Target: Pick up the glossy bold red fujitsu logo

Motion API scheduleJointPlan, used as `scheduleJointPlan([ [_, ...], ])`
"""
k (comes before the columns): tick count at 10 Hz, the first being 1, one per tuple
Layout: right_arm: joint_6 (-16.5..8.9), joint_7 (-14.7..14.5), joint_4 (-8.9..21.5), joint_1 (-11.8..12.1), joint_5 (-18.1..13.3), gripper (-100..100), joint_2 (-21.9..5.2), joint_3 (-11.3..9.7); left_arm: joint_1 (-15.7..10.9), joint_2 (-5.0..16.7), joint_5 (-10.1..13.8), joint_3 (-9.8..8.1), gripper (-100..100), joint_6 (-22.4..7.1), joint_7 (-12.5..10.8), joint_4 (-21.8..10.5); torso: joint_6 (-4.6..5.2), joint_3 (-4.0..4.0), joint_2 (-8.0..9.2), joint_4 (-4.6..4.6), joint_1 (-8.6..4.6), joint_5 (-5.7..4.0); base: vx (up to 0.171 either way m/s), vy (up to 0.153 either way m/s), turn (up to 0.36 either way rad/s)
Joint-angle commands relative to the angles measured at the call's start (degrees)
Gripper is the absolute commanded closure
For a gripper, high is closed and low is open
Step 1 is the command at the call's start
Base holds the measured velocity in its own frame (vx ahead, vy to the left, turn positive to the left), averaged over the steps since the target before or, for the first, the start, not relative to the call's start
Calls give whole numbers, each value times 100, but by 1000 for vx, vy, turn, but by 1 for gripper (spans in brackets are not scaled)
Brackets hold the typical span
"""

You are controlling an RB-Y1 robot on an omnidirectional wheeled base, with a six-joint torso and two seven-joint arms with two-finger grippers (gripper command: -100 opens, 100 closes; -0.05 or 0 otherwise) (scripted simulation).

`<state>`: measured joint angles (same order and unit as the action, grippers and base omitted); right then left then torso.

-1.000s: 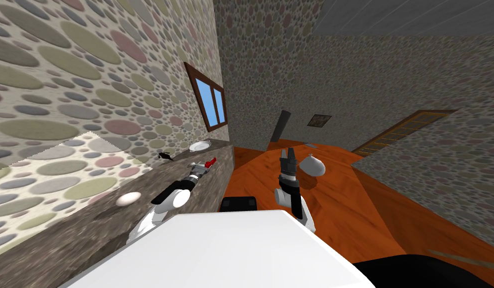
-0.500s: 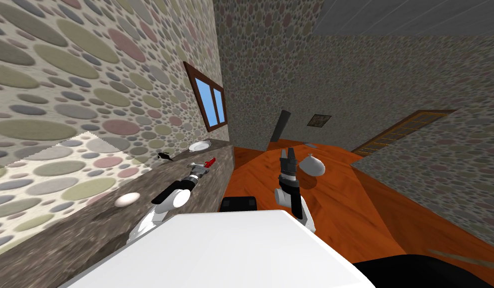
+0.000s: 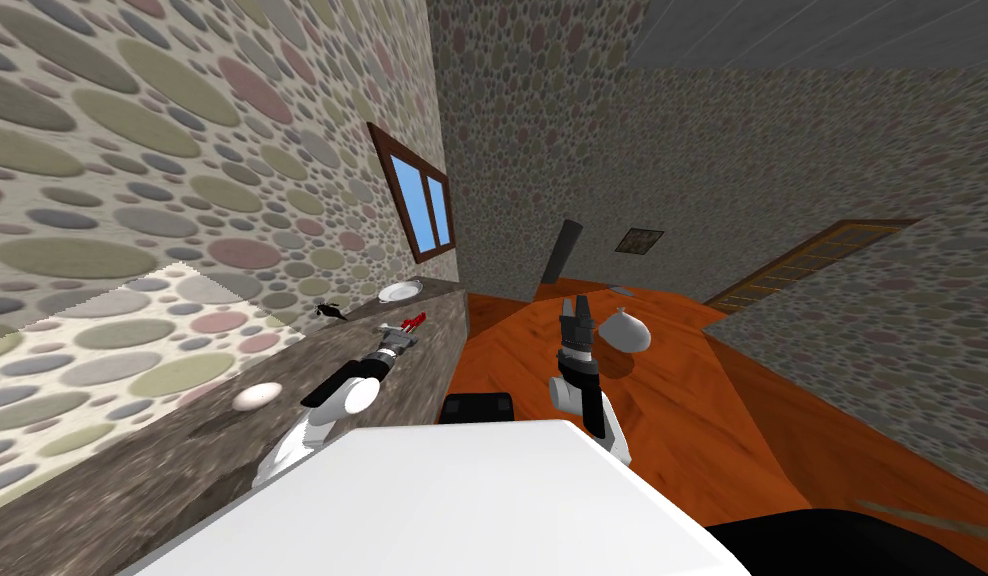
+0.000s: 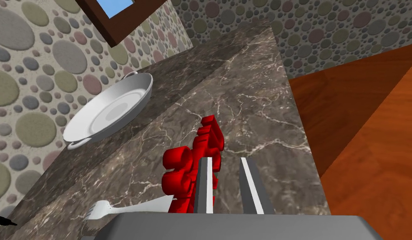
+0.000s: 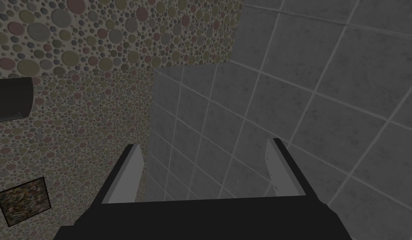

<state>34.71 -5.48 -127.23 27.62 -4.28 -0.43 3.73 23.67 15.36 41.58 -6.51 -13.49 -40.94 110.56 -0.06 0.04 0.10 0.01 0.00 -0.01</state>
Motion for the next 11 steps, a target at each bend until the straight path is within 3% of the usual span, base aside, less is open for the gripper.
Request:
scheduleJointPlan([
  [1,0,0,0,0,0,0,0,0,-32,60,169,-74,-100,-16,-8,5,0,0,0,0,0,0,-95,-63,57],
  [9,0,0,0,-1,0,0,0,0,-102,377,1162,-514,-100,-195,-104,-104,1,12,19,5,0,-1,-89,-49,26],
  [11,0,0,0,-1,0,0,0,0,-109,456,1194,-635,-100,-180,-119,-253,1,10,16,5,9,1,-49,24,-90],
])
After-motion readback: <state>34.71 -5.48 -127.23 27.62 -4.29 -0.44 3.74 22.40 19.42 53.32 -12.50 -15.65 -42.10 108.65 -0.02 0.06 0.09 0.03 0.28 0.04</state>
